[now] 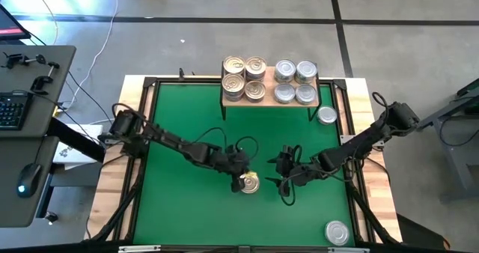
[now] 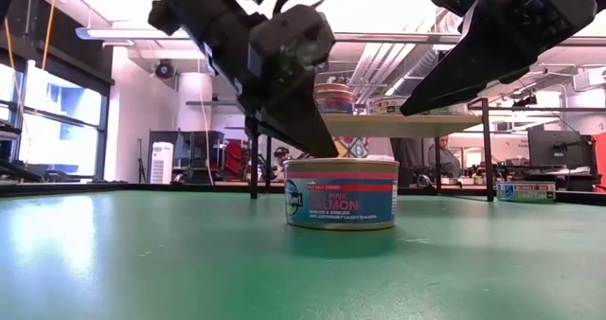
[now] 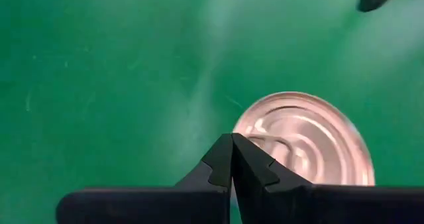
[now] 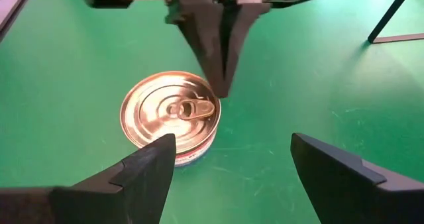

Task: Stack canned seafood by type on shelf
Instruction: Stack the blue pink tuna can on top of the blue pink tuna can on the shelf

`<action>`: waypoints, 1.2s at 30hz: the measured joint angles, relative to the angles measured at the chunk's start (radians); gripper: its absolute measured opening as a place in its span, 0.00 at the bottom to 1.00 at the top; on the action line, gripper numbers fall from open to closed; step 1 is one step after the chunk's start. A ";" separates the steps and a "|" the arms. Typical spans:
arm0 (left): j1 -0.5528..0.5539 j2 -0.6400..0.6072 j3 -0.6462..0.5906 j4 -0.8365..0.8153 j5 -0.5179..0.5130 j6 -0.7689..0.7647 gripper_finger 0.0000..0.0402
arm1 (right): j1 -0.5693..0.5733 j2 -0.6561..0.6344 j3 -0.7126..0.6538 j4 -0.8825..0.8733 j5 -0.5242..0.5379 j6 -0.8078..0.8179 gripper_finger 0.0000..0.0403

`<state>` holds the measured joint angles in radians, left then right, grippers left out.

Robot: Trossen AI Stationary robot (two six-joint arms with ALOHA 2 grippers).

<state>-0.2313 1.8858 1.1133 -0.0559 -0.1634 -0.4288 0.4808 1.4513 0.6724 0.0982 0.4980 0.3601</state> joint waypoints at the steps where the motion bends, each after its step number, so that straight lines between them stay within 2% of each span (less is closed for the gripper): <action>1: 0.007 0.000 -0.005 0.000 0.009 0.004 0.00 | 0.000 0.000 0.000 0.000 0.000 -0.001 0.73; 7: 0.031 0.001 -0.056 -0.008 0.032 0.012 0.00 | 0.000 0.000 0.000 -0.002 0.000 0.000 0.73; 14: 0.027 -0.030 -0.056 0.016 -0.006 0.016 0.00 | 0.000 0.000 0.000 -0.002 0.000 0.004 0.73; 21: 0.024 -0.023 -0.057 0.080 0.113 0.039 0.00 | 0.000 0.000 0.000 0.004 0.000 0.005 0.73; 32: 0.032 0.035 -0.051 0.104 0.129 0.040 0.00 | -0.003 0.005 0.000 0.026 0.007 0.026 0.73; 36: 0.044 0.043 -0.051 0.096 0.130 0.049 0.00 | -0.010 0.038 0.000 0.021 -0.077 -0.038 0.73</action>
<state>-0.1873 1.9290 1.0622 0.0406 -0.0330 -0.3795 0.4709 1.4897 0.6727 0.1194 0.4214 0.3221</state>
